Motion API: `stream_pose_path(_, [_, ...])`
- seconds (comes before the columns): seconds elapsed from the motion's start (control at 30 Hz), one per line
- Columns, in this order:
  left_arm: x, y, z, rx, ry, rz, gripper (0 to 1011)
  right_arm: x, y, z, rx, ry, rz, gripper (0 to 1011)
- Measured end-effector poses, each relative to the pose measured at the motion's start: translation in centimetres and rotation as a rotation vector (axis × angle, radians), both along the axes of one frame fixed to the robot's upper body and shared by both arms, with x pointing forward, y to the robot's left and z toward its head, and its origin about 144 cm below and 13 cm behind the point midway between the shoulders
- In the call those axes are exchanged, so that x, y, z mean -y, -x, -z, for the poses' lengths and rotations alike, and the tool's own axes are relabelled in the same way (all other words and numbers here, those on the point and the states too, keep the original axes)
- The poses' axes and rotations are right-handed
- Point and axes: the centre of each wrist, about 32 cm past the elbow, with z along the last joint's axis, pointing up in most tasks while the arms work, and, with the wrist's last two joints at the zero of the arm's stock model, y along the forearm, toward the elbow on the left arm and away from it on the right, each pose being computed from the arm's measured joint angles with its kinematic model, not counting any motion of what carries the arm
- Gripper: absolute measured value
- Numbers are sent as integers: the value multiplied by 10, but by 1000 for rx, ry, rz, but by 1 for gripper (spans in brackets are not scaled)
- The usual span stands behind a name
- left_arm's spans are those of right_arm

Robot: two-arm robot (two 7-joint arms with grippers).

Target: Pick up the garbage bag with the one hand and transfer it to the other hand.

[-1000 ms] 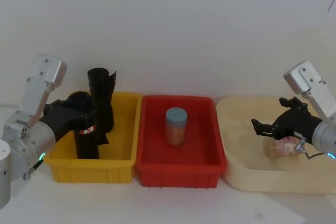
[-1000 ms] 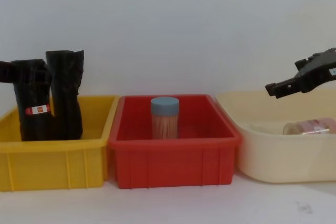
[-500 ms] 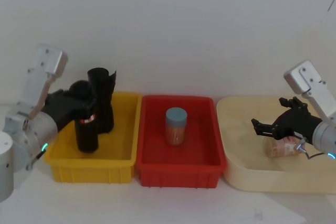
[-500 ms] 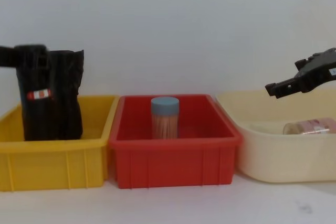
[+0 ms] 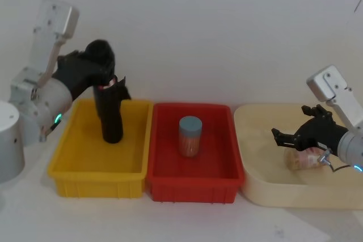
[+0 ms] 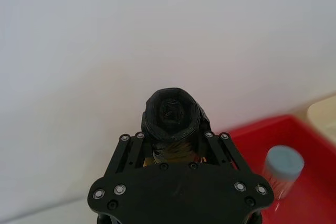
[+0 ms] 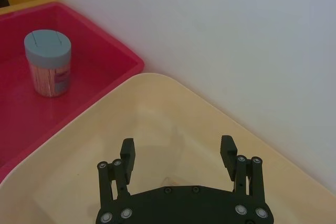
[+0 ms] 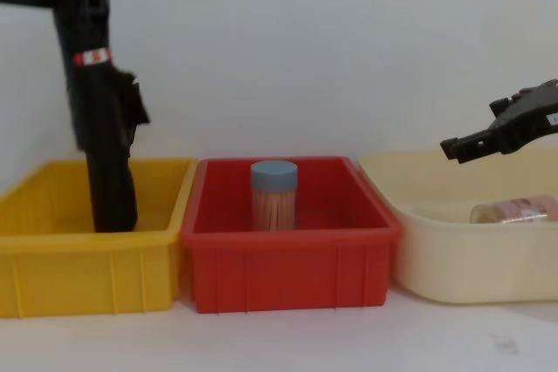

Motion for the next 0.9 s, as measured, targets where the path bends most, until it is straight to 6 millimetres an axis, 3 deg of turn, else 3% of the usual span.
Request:
stream_pose_path(0.43, [20, -12, -27, -9, 29, 143, 424, 0, 0, 0, 0, 0, 0, 1001])
stream_pose_path(0.9, [44, -28, -35, -70, 66, 327, 424, 0, 0, 0, 0, 0, 0, 1001])
